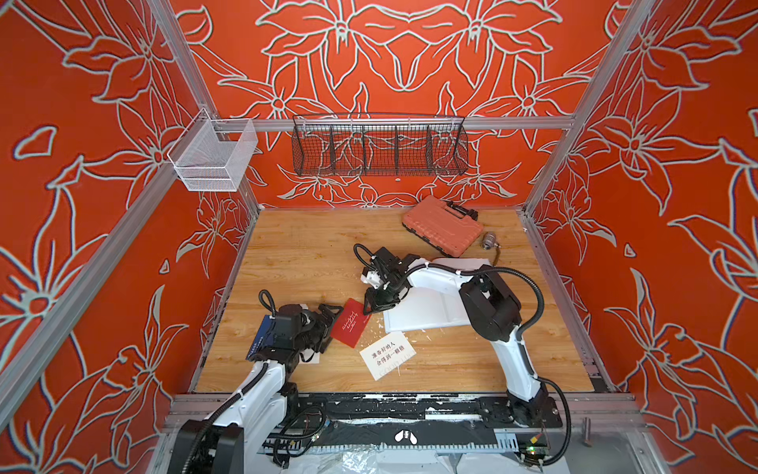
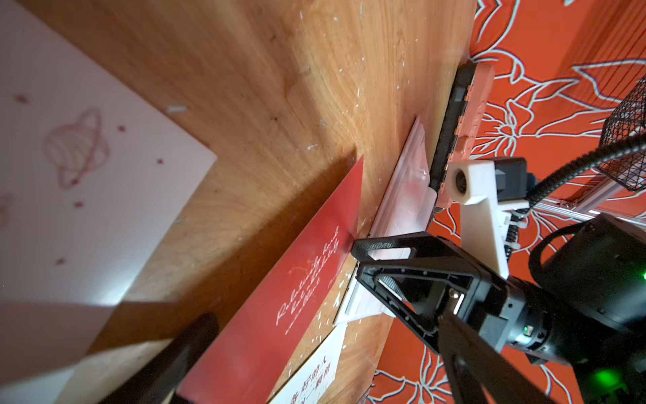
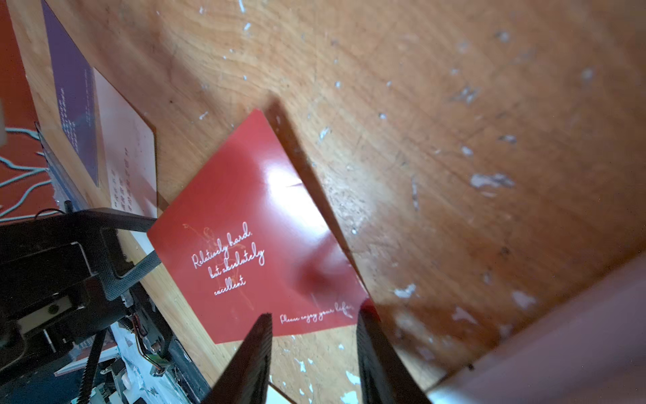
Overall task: Place the photos into the photo albums
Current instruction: Pick up the photo at the center of the board.
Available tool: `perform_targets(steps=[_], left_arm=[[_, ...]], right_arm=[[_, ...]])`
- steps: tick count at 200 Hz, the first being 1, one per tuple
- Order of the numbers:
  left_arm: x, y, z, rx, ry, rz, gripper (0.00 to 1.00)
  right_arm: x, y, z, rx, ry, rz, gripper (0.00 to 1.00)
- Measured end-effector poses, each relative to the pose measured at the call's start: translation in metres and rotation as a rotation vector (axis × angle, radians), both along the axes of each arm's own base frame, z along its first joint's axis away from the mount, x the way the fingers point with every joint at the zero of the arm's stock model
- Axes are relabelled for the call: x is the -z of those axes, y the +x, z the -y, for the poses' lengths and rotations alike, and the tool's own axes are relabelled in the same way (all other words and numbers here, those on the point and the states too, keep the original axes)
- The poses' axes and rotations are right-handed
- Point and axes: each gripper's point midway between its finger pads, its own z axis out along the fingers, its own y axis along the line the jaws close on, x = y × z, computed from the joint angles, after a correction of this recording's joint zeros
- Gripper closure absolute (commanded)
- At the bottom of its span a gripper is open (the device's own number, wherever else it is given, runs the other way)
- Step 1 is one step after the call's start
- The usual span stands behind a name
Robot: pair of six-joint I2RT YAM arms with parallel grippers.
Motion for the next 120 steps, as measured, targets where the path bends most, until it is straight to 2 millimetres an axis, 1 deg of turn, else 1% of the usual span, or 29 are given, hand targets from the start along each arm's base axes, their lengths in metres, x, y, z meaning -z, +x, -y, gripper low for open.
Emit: perform_targets(steps=[18,34,39,51,95,120], left_arm=[[-0.001,0.002,0.001,0.011,0.006,0.001,0.03],[-0.001,0.002,0.001,0.023,0.013,0.005,0.0],[-0.001,0.002,0.002,0.027,0.015,0.007,0.02],[-0.001,0.003,0.002,0.034,0.022,0.009,0.09],[0.009,-0.005,0.001,0.064,0.064,-0.02,0.39],[0.012,-0.008,0.001,0.086,0.082,-0.029,0.58]], right_arm=[[0.0,0.0,0.0,0.0,0.0,0.0,0.57],[0.0,0.0,0.0,0.001,0.0,-0.001,0.57],[0.0,0.0,0.0,0.001,0.0,-0.001,0.57],[0.0,0.0,0.0,0.001,0.0,-0.001,0.57],[0.0,0.0,0.0,0.003,0.0,-0.002,0.57],[0.0,0.0,0.0,0.002,0.002,-0.003,0.54]])
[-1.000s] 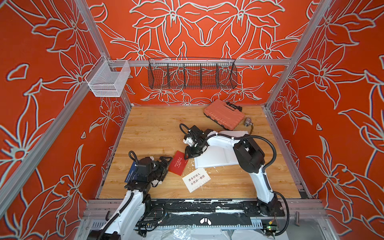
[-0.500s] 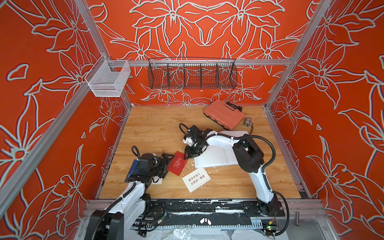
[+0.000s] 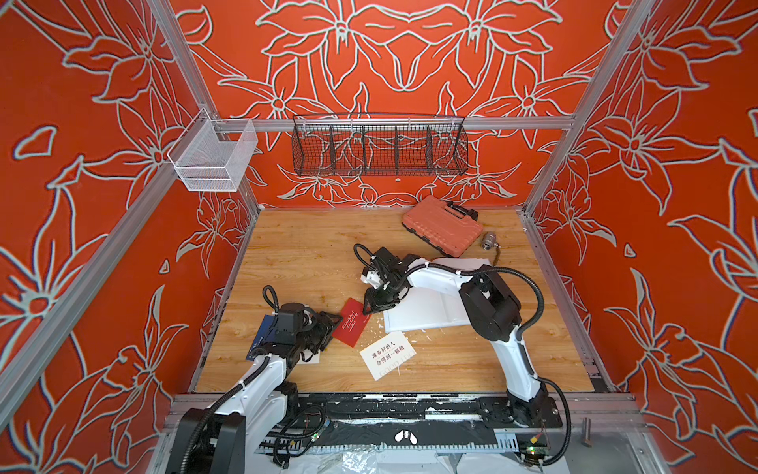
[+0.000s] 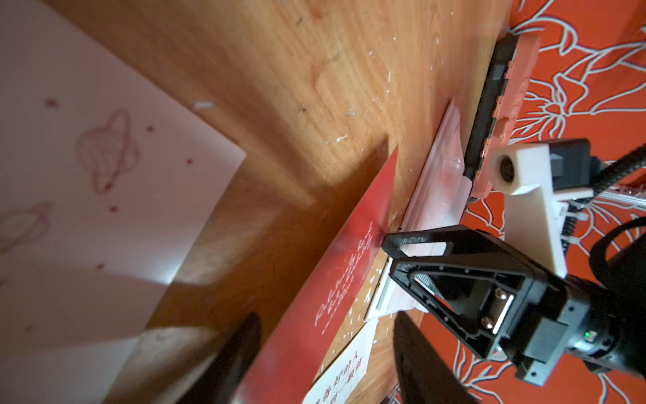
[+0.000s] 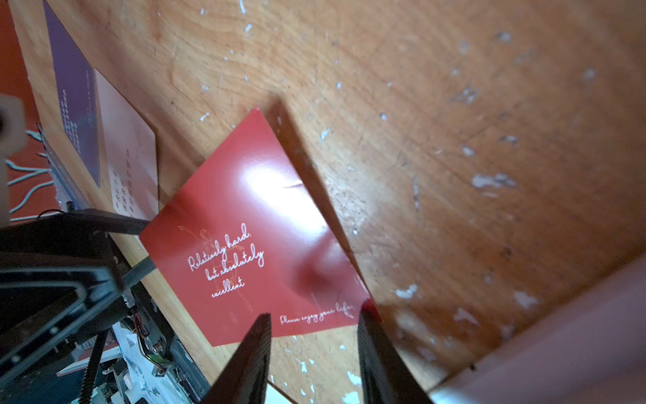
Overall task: Place the photos into the photo albums
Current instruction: Pick up the photo at the center of the board.
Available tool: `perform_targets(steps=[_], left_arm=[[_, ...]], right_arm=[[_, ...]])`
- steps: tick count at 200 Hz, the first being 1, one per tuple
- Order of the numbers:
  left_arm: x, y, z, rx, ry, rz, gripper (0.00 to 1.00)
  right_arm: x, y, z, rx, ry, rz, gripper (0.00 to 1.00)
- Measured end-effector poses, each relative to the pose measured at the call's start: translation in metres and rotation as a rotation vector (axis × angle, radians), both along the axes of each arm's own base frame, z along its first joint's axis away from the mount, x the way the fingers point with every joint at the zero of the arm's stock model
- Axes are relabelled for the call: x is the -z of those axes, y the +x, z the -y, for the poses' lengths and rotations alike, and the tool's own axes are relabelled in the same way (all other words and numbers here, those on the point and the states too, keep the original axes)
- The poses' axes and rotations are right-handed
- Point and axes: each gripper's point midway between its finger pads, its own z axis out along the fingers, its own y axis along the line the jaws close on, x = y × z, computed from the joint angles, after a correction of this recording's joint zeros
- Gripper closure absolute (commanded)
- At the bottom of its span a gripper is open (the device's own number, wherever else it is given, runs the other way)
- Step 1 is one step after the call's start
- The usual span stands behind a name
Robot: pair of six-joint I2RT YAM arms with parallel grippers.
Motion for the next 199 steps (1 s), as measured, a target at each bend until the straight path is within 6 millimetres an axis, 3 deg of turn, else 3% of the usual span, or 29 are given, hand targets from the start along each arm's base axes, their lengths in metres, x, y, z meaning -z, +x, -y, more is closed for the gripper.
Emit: perform_targets(steps=[44,64,108,163,199], left_arm=[[-0.001,0.0,0.0,0.025,0.022,-0.001,0.88],[-0.007,0.004,0.001,0.036,0.032,0.015,0.95],[-0.022,0.011,0.002,0.057,0.04,0.039,0.98],[-0.091,0.042,0.016,0.162,0.029,0.171,1.0],[-0.131,0.071,0.031,0.262,-0.007,0.223,1.0]], right_arm=[[-0.002,0.0,-0.001,0.0,0.006,-0.002,0.49],[-0.004,0.001,-0.001,-0.001,0.009,0.006,0.45],[-0.016,0.012,0.012,0.008,0.011,0.067,0.38],[-0.08,0.059,0.051,0.085,0.147,0.151,0.35],[-0.102,0.08,0.075,0.123,0.227,0.148,0.34]])
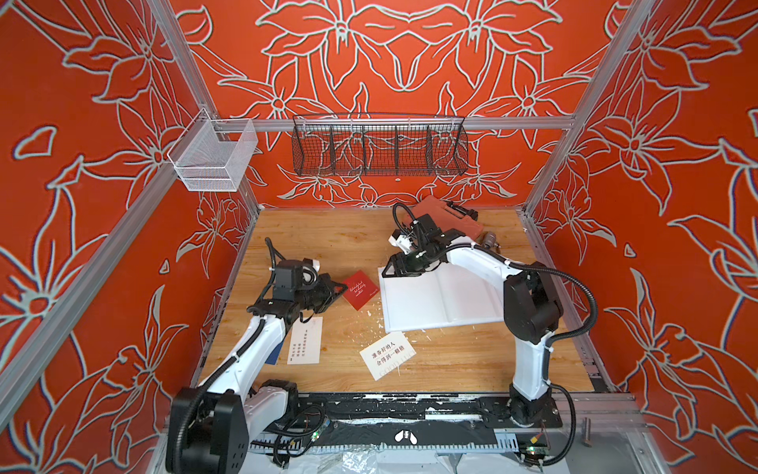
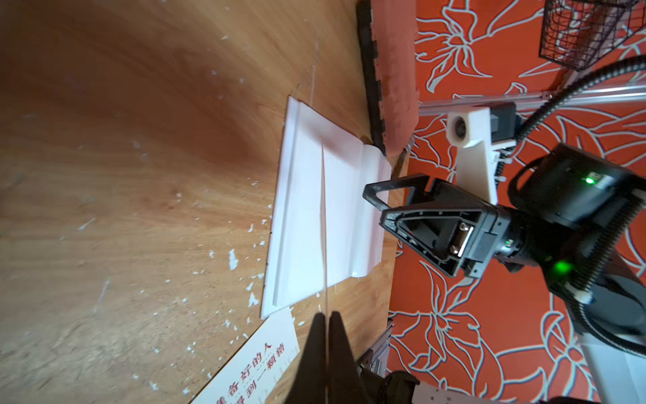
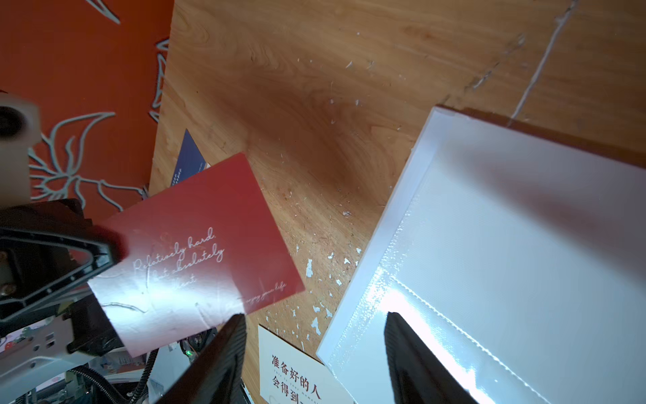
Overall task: Place the photos into the photo albums
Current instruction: Pick up the photo at the center of the board.
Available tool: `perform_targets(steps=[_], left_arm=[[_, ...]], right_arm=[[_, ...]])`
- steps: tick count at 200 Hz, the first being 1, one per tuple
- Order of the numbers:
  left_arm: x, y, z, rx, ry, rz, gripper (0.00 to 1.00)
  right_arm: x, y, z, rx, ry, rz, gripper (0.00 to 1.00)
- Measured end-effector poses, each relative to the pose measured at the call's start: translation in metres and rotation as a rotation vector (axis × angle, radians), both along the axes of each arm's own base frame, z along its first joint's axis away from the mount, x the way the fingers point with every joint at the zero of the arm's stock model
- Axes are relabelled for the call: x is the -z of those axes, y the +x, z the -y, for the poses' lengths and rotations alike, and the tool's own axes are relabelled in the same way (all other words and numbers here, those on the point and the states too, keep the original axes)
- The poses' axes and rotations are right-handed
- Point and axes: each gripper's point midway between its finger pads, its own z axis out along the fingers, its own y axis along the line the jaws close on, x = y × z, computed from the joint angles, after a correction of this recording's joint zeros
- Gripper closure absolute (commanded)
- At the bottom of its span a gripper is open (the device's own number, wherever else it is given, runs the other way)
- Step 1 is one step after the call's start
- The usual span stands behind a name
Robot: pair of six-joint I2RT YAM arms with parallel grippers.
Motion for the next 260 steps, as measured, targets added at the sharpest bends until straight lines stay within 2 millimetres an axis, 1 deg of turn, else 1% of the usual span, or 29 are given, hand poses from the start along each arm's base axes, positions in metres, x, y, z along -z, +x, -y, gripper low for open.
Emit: perform_targets(steps=[14,27,48,74,89,109,124,143,162,190,236,260], left_arm=[[-0.015,0.011,0.007,0.042,-0.009,0.025,1.0],[-0.027,0.019,0.019,0.096,-0.02,0.048,1.0],[-0.039,0.029,0.04,0.188,-0.035,0.067,1.0],[-0.042,0.037,0.061,0.282,-0.049,0.053,1.0],[-0.041,0.04,0.072,0.326,-0.056,0.042,1.0],[-0.041,0.041,0.085,0.379,-0.063,0.035,1.0],[-0.04,0.042,0.092,0.406,-0.066,0.028,1.0],[-0.039,0.042,0.096,0.421,-0.067,0.019,1.0],[-0.037,0.043,0.096,0.426,-0.064,0.015,1.0],[-0.033,0.046,0.097,0.429,-0.062,0.007,1.0],[-0.024,0.054,0.097,0.435,-0.035,-0.017,1.0],[-0.022,0.06,0.098,0.443,-0.018,-0.016,1.0]], right_arm=[[-0.005,0.004,0.006,0.006,0.032,-0.011,0.34],[-0.009,0.007,0.01,0.01,0.058,-0.014,0.34],[-0.014,0.008,0.02,0.021,0.097,-0.015,0.34],[-0.02,0.01,0.033,0.043,0.142,-0.015,0.34],[-0.022,0.009,0.041,0.061,0.176,-0.026,0.36],[-0.022,0.008,0.046,0.065,0.214,-0.046,0.39],[-0.021,0.006,0.047,0.059,0.235,-0.056,0.43],[-0.024,0.002,0.047,0.053,0.267,-0.063,0.49],[-0.03,-0.003,0.05,0.06,0.31,-0.076,0.53],[-0.04,-0.001,0.058,0.076,0.37,-0.072,0.56],[-0.053,0.001,0.064,0.081,0.413,-0.063,0.71],[-0.052,-0.002,0.065,0.072,0.414,-0.073,0.77]])
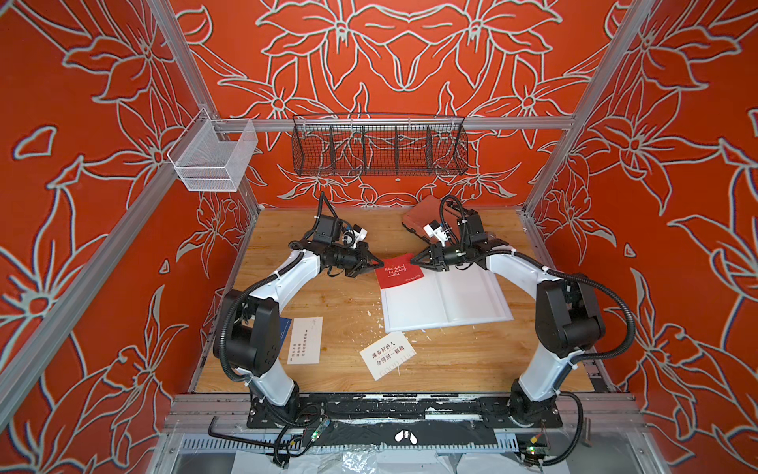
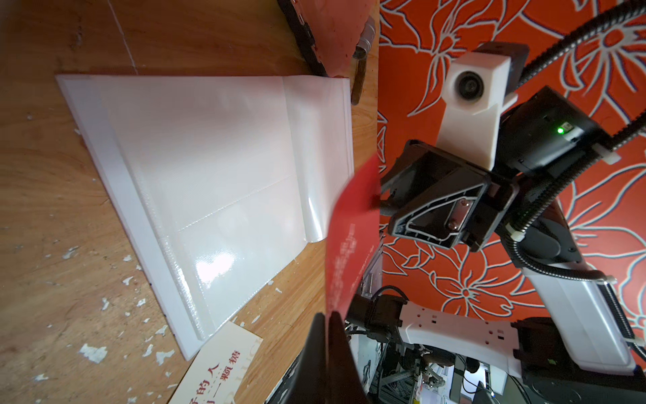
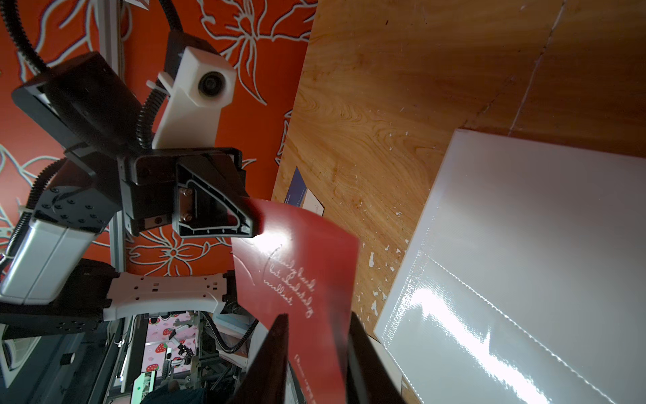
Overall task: Place the photos into the photo albums
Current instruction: Pick up the photo at the center of the board, then insert the photo into the photo album.
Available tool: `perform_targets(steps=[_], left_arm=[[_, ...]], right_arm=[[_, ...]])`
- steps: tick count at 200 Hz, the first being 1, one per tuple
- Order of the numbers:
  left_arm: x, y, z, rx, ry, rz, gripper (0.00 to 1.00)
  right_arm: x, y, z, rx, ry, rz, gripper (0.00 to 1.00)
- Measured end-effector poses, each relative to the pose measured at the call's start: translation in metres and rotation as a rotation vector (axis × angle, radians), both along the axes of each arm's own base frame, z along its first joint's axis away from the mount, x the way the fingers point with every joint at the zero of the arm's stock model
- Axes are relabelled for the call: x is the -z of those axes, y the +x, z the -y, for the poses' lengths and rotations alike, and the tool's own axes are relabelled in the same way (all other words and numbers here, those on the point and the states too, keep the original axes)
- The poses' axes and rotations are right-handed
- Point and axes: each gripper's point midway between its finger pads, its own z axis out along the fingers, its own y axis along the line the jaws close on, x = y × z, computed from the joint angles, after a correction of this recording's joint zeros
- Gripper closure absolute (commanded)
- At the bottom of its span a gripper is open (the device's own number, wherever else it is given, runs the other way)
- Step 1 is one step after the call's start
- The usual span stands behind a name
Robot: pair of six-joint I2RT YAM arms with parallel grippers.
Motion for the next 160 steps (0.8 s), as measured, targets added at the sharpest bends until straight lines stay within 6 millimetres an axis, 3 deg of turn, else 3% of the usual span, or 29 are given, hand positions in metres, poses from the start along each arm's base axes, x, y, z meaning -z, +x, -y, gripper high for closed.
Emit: perform_targets(steps=[63,74,89,105,141,160], left_arm=[[0.005,0.003,0.016,0.047,0.024,0.003,0.98],[0.006,0.003,0.016,0.05,0.029,0.002,0.84],[0.008,0.003,0.016,0.047,0.04,0.002,0.75],[0.01,0.005,0.014,0.042,0.059,0.015,0.54],[0.014,0.012,0.01,0.002,0.096,0.022,0.32],[0.02,0.015,0.006,-0.027,0.13,0.03,0.25]], right_arm=[[0.004,-0.009,0.001,-0.019,-0.012,-0.022,0.99],[0.003,-0.01,0.002,-0.018,-0.015,-0.019,1.0],[0.001,-0.01,0.005,-0.012,-0.017,-0.011,1.0],[0.002,-0.014,0.01,-0.004,-0.021,-0.015,1.0],[0.015,-0.017,0.033,0.045,-0.05,-0.056,1.0],[0.022,-0.018,0.048,0.081,-0.086,-0.072,1.0]])
